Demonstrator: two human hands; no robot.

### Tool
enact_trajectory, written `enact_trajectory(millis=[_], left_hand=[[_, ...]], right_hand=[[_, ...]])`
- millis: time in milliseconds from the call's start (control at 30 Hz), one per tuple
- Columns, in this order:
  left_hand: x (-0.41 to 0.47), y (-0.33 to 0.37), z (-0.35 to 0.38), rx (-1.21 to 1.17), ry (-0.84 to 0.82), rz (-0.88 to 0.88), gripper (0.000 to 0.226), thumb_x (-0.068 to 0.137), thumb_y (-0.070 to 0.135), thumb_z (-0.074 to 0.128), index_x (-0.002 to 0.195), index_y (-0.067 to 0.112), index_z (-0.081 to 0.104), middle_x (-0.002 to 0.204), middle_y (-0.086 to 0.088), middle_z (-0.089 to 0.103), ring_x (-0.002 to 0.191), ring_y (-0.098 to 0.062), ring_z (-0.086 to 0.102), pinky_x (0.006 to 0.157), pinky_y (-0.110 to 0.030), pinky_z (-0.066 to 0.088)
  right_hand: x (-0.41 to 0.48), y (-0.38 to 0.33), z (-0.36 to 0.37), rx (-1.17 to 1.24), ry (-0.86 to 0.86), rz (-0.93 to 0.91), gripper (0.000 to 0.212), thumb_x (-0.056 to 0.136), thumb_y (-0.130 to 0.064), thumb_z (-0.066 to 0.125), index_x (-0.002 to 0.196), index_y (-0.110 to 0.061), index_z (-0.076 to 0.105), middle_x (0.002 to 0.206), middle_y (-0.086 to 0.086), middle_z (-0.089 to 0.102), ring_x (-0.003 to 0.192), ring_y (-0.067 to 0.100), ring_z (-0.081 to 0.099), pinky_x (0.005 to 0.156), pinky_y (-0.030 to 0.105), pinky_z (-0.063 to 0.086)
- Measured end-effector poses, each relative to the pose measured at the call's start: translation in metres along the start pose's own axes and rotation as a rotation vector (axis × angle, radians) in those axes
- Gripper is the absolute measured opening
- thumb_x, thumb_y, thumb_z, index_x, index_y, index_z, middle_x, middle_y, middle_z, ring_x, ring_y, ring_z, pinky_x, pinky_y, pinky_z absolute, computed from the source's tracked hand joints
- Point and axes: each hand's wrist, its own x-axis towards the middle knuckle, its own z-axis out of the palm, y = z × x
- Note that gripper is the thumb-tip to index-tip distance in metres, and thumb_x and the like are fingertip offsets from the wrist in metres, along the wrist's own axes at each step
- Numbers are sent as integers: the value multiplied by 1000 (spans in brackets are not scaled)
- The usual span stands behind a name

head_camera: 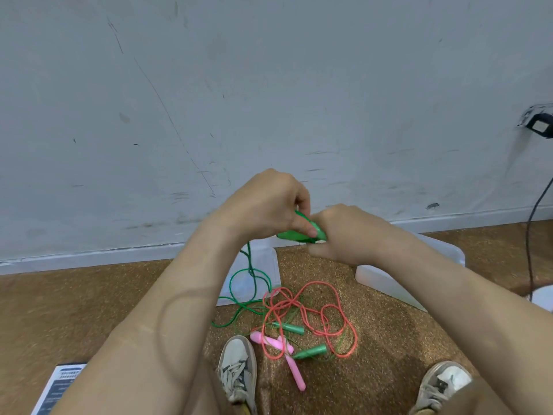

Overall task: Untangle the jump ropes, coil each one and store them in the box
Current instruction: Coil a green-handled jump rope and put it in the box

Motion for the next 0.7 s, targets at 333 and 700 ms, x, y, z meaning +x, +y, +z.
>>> enact_trajectory(millis=[333, 700], left_hand=[[-12, -19, -15, -662, -317, -15, 36, 59, 45, 84, 50, 19, 61, 44, 7, 39, 42, -6, 30, 43, -19, 22], [14, -2, 21, -1123, -29, -271, 35, 96, 8, 39, 63, 20, 42, 54, 2, 31, 47, -7, 21, 45, -20, 15]], right_hand=[[-28, -28, -32, 13, 83, -222, 29, 78, -38, 64, 69, -28, 38, 55, -5, 39, 50, 12, 38, 47, 24, 28], [-13, -14, -30, 918, 367, 59, 28, 78, -16, 69, 59, -10, 49, 49, -3, 38, 42, 6, 28, 44, 24, 24]])
